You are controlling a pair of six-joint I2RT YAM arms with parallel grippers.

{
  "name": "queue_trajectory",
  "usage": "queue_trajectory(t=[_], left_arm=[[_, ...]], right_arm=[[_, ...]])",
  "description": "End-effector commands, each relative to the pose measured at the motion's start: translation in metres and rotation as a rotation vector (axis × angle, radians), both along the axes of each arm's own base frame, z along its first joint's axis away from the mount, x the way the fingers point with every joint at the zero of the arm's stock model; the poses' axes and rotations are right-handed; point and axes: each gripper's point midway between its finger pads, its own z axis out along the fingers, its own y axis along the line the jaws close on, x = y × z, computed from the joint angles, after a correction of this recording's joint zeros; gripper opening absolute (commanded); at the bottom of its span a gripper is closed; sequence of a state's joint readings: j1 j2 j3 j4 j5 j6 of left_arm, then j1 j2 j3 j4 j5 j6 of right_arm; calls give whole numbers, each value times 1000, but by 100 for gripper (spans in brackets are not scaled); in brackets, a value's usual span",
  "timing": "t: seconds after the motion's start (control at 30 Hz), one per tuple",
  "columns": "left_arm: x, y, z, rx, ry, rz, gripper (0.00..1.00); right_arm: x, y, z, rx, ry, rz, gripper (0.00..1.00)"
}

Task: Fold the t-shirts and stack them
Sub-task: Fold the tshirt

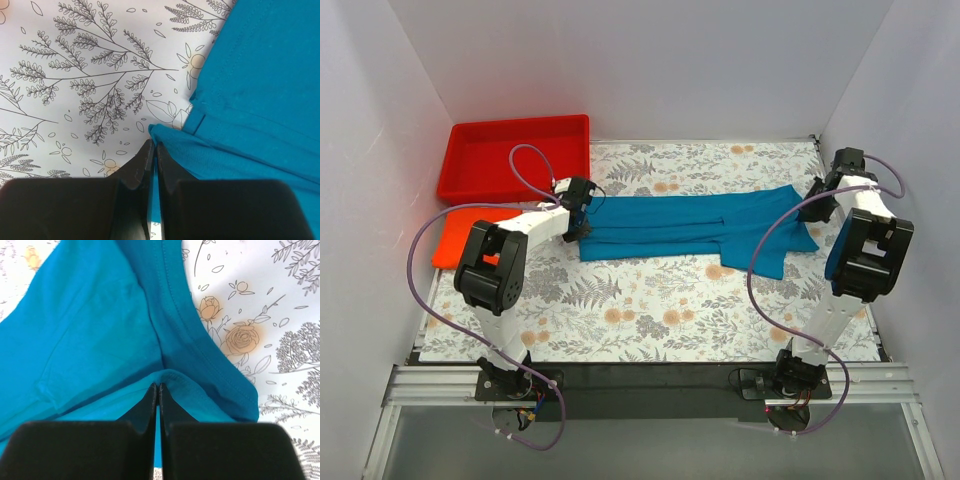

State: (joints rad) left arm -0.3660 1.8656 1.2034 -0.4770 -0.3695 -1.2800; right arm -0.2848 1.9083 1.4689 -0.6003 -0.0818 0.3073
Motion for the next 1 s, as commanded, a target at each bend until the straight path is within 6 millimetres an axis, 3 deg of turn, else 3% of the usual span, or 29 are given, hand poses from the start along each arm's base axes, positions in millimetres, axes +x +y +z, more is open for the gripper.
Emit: queue_trajectory(t=[0.0,0.13,0.23,0.33,0.37,0.47,0.53,0.63,0.67,0.7,0.77,0.97], left_arm=[[2,11,3,55,-25,20,1],[1,12,2,54,-20,27,6],[0,12,1,53,-18,26,12],[1,9,5,44,-29,22,22],[1,9,6,42,-31,22,25],[0,6,15,37,-50,8,35],[1,2,29,26,-83,1,46],[-4,-1,50,8,-124,-10,57],[-7,-2,55,1,-125,-12,60],[-11,-2,57,-9,-125,-7,63],[-20,-3,67,-34,-131,-8,63],[-48,-4,75,-91,-127,-17,67]], right_arm=[[12,-10,-4,-34,-8,2,1],[13,-12,-12,-43,8,9,1],[15,-15,-14,-59,12,14,7],[18,-16,-5,-70,-10,27,20],[19,-17,3,-77,-26,27,28],[17,-17,25,-114,-59,32,41],[10,-15,39,-131,-80,37,44],[-10,-7,37,-123,-60,40,48],[-16,-3,45,-121,-79,39,48],[-28,5,36,-99,-54,48,48],[-37,23,42,-81,-71,81,48],[-78,85,20,-58,-24,220,49]])
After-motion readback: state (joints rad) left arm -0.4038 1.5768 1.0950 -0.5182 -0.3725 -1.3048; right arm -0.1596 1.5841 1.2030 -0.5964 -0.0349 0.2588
